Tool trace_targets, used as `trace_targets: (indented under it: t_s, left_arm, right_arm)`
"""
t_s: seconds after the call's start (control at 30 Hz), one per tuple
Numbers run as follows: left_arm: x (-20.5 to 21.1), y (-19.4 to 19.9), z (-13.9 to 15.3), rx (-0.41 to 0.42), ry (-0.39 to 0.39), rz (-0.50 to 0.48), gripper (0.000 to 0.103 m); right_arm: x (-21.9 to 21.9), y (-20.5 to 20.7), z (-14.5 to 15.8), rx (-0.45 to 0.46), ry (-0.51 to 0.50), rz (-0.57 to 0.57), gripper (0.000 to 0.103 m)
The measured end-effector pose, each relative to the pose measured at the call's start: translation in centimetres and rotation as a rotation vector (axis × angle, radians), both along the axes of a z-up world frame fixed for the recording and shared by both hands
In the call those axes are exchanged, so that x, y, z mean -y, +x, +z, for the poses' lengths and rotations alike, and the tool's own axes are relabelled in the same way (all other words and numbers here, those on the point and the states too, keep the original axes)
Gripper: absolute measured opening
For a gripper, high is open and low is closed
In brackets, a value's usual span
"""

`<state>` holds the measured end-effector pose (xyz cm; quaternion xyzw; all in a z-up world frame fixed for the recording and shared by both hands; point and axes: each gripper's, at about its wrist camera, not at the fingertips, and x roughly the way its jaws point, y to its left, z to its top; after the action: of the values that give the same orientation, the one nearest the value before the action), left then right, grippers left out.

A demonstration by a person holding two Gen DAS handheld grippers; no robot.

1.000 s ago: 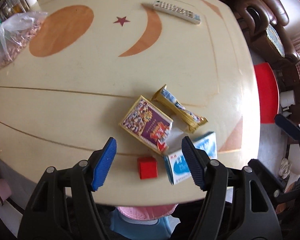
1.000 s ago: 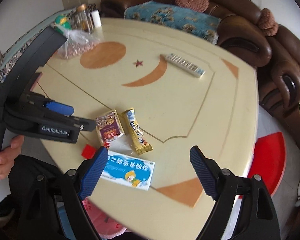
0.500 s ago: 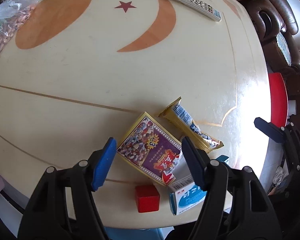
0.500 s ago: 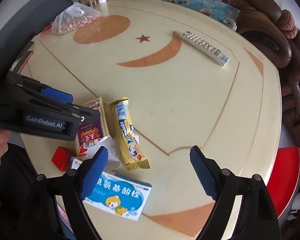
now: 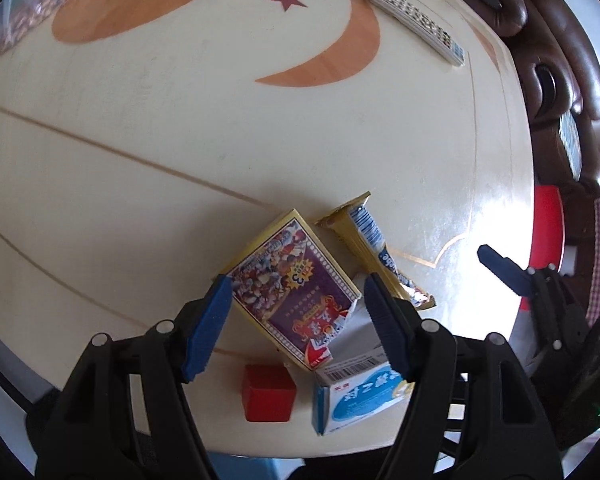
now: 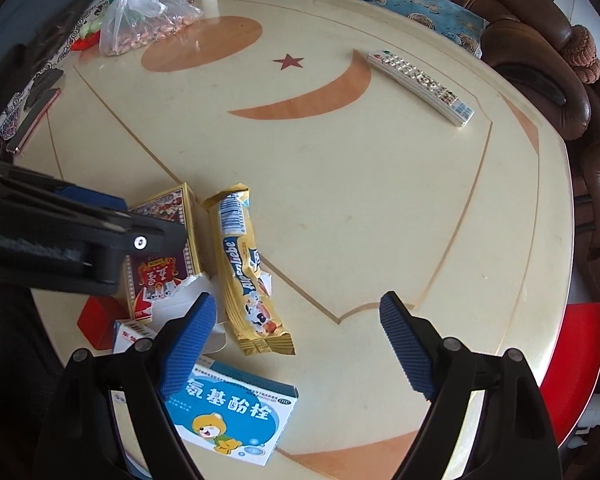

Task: Collect trash
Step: 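Grasp the purple-gold card box with the left tool while the right tool grasps the yellow snack bar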

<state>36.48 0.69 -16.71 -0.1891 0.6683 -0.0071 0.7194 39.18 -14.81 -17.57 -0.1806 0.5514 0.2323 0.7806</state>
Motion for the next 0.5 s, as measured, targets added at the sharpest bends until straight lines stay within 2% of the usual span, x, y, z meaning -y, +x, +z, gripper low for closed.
trace_targets:
  t_s: [0.2,0.27,0.3,0.37,0.4,0.5]
  left_arm:
    - [0.3,-0.5,-0.1,-0.011,0.024,0.048,0.077]
    - [-0.3,-1.4,-0.8,-0.055,-0.068,0.114,0.077]
    - [-0.2,-1.5,-1.2,-0.069,-0.083,0.118,0.077]
    - [0.1,-1.4,-2.3,-0.102,-0.058,0.113,0.077]
    - [0.0,-1.4,-2.2,-0.079,-0.073,0.124,0.08]
    - [-0.5,-1.2,-2.1,-0.06,-0.05,0.169,0.08]
  right_arm:
    - [-0.1,0.4,-0.8,-0.001,0.001,0.005,0.082]
    - [-0.2,0.4,-1.0,0.001,-0.004,0.01,0.082]
    - [-0.2,0.4,-1.1,0.001,-0.002,0.013,0.082]
    - [-0.1,0.5,-1.2,0.002,0.004,0.015,0.082]
    - [-0.1,0.6,-1.3,0.001,0.01,0.012,0.082]
    - [0.0,0.7,-1.4,0.001,0.02,0.016,0.082]
